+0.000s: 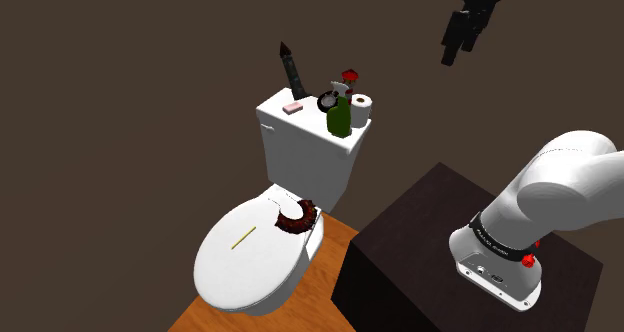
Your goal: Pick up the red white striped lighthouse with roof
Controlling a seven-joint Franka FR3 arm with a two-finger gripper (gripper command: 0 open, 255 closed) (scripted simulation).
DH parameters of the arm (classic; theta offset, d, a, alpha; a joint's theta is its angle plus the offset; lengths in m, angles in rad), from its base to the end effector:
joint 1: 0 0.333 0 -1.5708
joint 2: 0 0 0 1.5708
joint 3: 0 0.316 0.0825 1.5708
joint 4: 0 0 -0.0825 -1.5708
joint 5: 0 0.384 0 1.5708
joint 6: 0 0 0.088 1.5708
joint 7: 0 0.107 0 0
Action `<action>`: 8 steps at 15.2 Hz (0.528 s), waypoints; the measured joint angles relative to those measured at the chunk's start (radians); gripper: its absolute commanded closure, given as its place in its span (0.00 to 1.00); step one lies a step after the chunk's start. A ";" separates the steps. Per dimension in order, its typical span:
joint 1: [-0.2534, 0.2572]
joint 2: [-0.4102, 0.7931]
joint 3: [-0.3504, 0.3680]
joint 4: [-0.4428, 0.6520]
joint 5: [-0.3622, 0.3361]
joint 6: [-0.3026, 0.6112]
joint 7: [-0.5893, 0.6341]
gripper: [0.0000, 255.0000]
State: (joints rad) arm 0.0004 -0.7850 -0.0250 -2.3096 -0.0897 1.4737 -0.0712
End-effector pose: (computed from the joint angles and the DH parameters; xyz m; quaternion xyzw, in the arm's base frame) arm 0.2969 -0.0202 0.6038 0.9987 0.0240 -0.0271 0.0347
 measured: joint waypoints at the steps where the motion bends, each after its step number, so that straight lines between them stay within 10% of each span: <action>1: 0.000 0.000 0.000 0.000 0.000 0.000 0.000 0.00; 8: 0.015 0.094 -0.140 -0.064 0.015 0.244 -0.150 0.00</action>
State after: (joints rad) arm 0.0159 -0.6908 -0.1648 -2.3739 -0.0751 1.7173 -0.2207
